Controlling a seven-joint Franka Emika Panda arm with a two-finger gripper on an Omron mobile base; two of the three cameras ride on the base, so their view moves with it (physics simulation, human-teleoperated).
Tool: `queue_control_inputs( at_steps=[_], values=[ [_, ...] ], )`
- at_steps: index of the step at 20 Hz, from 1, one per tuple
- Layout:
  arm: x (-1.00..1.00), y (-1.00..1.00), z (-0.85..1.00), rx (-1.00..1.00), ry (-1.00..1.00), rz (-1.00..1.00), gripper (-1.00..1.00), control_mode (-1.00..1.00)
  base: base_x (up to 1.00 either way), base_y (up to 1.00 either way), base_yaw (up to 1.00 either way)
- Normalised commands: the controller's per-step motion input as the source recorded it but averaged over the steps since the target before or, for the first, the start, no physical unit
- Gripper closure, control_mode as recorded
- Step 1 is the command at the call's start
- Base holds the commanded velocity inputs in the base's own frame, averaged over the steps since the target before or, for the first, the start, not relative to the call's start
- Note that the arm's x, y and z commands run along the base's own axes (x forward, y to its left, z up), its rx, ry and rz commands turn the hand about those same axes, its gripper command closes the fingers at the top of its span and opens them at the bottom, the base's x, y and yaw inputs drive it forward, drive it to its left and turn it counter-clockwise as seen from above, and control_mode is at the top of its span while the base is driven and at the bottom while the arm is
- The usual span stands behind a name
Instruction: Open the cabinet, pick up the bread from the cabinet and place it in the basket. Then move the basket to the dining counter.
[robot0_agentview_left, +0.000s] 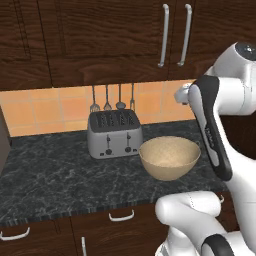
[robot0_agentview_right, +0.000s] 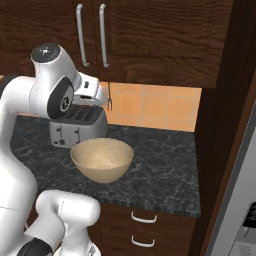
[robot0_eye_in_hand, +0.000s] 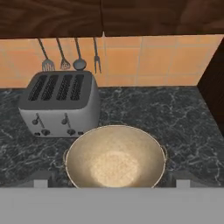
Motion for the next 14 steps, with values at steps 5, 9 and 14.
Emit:
queue_control_inputs(
  at_steps=[5,9,14],
  values=[
    [0.07,-0.11,0.86,0.00,-0.14,0.00,-1.00,-1.00,0.00,0.00,0.00],
    [0.37,0.00,0.57,0.00,-0.12,0.00,-1.00,-1.00,0.00,0.00,0.00],
    [0.36,0.00,0.43,0.00,-0.19,0.00,-1.00,-1.00,0.00,0.00,0.00]
  ],
)
